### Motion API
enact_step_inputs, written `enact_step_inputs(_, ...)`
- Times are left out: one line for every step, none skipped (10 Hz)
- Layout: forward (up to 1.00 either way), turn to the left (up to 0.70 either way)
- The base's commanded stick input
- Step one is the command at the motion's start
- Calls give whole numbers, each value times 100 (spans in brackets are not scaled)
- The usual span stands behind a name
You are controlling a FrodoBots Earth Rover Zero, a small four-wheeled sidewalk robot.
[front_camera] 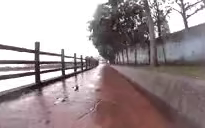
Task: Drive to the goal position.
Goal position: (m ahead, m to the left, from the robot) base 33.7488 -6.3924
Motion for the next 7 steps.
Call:
enact_step_inputs(100,-1)
enact_step_inputs(100,-1)
enact_step_inputs(100,-1)
enact_step_inputs(100,-1)
enact_step_inputs(100,-1)
enact_step_inputs(100,-1)
enact_step_inputs(100,-1)
